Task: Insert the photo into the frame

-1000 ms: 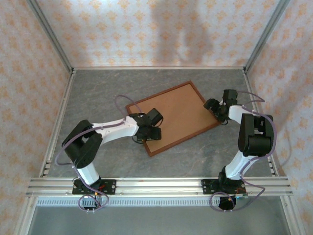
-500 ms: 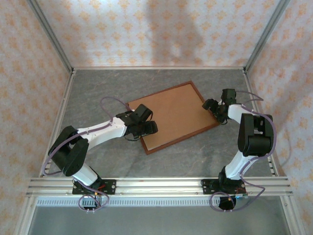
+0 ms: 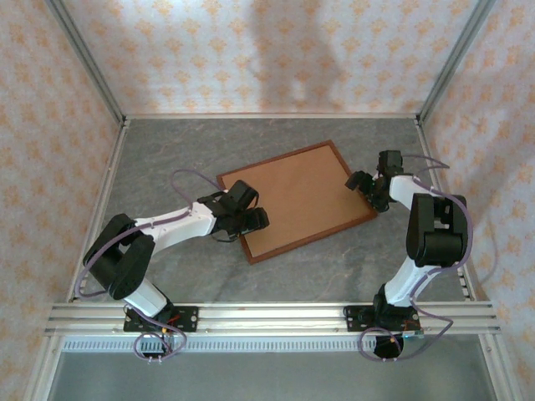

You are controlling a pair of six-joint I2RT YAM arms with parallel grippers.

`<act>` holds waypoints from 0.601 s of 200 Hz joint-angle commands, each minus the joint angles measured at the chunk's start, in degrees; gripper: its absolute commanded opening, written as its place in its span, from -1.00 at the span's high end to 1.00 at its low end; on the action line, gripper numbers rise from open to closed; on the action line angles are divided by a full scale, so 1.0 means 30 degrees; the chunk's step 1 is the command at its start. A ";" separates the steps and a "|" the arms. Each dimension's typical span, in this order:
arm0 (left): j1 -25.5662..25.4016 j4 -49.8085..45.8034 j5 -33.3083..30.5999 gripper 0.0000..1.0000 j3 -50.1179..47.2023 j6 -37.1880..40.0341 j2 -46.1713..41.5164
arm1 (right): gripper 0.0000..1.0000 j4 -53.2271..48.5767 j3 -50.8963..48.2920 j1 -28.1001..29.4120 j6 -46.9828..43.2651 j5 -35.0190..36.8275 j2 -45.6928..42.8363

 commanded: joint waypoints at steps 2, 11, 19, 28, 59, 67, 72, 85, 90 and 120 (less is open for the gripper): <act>-0.0420 0.5703 0.2623 -0.43 0.0396 -0.0396 -0.0133 | -0.85 -0.3274 -0.0134 0.1248 0.0537 -0.2334 -0.0363; -0.0400 0.5799 0.2659 -0.43 0.0334 -0.0406 -0.0230 | -0.86 -0.3449 -0.0047 0.1245 0.0429 -0.2094 -0.0450; -0.0372 0.5897 0.2761 -0.43 0.0299 -0.0481 -0.0323 | -0.86 -0.3596 0.0030 0.1257 0.0350 -0.1867 -0.0555; -0.0365 0.6001 0.2856 -0.43 0.0251 -0.0519 -0.0434 | -0.87 -0.3764 0.0132 0.1250 0.0224 -0.1577 -0.0677; -0.0285 0.6459 0.3017 -0.42 -0.0036 -0.0885 -0.0959 | -0.90 -0.4421 0.0324 0.1305 -0.0237 0.0096 -0.1442; -0.0281 0.6577 0.3028 -0.42 -0.0137 -0.0973 -0.1099 | -0.91 -0.4498 0.0295 0.1329 -0.0309 0.0559 -0.1729; -0.0254 0.6627 0.3017 -0.42 -0.0184 -0.1014 -0.1203 | -0.92 -0.4538 0.0267 0.1330 -0.0353 0.0743 -0.1912; -0.0195 0.6753 0.3043 -0.42 -0.0335 -0.1163 -0.1426 | -0.94 -0.4648 0.0236 0.1388 -0.0444 0.1328 -0.2442; -0.0168 0.6794 0.3060 -0.42 -0.0387 -0.1204 -0.1518 | -0.94 -0.4663 0.0194 0.1422 -0.0483 0.1533 -0.2637; -0.0054 0.6934 0.3092 -0.42 -0.0575 -0.1395 -0.2008 | -1.00 -0.4808 0.0006 0.1455 -0.0636 0.2590 -0.3778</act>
